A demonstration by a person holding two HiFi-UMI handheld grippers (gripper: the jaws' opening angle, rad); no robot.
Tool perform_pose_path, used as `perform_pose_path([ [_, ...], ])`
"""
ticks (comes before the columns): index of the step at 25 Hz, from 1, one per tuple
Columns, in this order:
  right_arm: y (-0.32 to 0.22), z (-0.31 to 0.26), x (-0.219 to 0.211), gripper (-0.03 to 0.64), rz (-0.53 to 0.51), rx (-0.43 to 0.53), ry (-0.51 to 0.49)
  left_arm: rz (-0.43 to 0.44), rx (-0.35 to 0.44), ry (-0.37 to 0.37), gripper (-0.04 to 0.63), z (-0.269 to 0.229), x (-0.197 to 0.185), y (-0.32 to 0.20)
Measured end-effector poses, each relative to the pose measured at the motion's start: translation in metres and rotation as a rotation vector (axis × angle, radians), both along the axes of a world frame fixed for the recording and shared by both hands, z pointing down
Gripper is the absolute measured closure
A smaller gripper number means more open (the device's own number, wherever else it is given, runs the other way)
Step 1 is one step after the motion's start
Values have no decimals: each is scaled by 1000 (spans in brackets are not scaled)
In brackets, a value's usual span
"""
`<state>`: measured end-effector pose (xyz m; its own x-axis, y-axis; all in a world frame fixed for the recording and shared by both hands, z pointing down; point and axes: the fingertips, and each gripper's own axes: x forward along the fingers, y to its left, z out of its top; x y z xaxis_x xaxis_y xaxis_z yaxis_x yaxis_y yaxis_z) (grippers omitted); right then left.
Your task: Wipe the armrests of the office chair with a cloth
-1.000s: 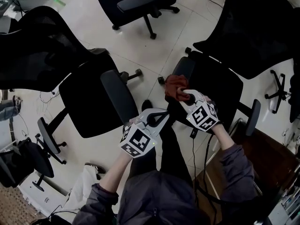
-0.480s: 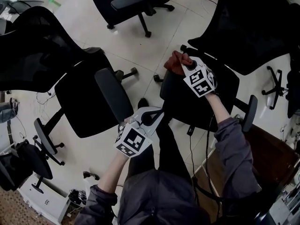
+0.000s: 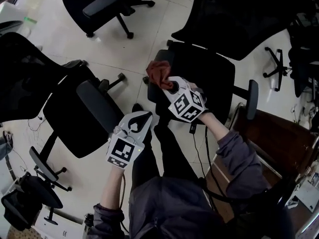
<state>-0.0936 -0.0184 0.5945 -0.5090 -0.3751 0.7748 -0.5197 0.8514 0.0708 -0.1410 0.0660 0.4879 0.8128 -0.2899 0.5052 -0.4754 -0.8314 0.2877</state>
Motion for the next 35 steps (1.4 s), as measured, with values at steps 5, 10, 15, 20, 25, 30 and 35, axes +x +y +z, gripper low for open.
perform_pose_path([
  [5, 61, -10, -22, 598, -134, -61, -38, 3, 6, 7, 581, -5, 8, 0],
  [10, 86, -15, -26, 598, -170, -101, -83, 6, 9, 2, 581, -7, 12, 3],
  [15, 52, -14, -6, 598, -54, -93, -96, 14, 3, 3, 581, -5, 12, 8],
  [20, -5, -5, 14, 598, 36, -71, -91, 18, -3, 4, 581, -4, 10, 12],
  [25, -55, 0, 36, 598, 151, -62, -95, 15, -4, 1, 581, -3, 8, 16],
  [30, -67, -9, 40, 598, 171, -43, -96, 13, -2, 1, 581, -5, 6, 13],
  [35, -49, -18, 40, 598, 185, -37, -131, 17, -2, 2, 581, -5, 8, 10],
])
